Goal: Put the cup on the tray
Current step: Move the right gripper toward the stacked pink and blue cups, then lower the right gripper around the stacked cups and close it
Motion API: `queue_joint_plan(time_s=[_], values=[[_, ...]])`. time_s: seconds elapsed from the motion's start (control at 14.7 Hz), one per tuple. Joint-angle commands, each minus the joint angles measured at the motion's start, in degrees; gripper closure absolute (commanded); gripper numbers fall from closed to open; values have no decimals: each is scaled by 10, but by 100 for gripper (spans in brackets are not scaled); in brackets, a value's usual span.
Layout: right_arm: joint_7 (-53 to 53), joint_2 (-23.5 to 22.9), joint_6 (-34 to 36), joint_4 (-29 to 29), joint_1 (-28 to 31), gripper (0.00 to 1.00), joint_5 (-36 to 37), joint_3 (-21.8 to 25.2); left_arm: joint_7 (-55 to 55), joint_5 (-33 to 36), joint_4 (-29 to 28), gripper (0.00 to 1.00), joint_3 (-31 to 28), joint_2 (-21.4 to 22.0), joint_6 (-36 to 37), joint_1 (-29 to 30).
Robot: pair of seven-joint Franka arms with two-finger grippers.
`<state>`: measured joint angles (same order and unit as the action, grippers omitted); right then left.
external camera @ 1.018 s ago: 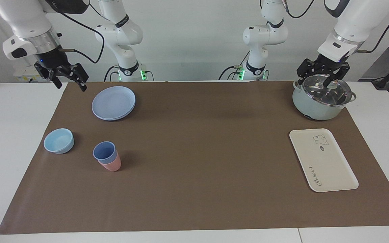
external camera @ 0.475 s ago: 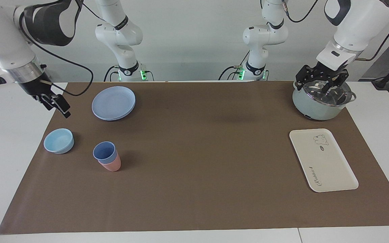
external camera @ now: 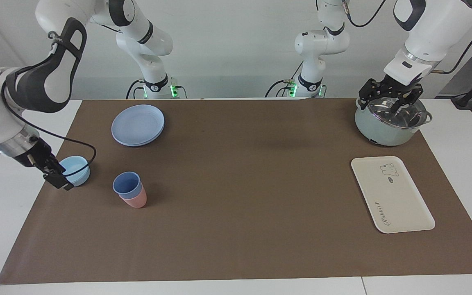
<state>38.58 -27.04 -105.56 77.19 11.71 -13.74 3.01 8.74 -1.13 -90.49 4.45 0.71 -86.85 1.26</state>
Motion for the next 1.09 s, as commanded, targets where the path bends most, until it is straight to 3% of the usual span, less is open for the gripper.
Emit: queue_joint_plan(time_s=[0.0,0.34,0.68,1.02], values=[[85,-70,10,-66,18,16,-64,-6,6,8,-18,0,0,13,1,-1],[184,-131,19,-78,21,14,-170,-9,6,7,-36,0,1,23,-5,-6],[189,-145,33,-44,27,13,-250,-9,2,7,-36,0,1,22,-9,-7],[157,-139,42,18,29,10,-260,-12,0,7,-35,0,2,22,-10,-8]])
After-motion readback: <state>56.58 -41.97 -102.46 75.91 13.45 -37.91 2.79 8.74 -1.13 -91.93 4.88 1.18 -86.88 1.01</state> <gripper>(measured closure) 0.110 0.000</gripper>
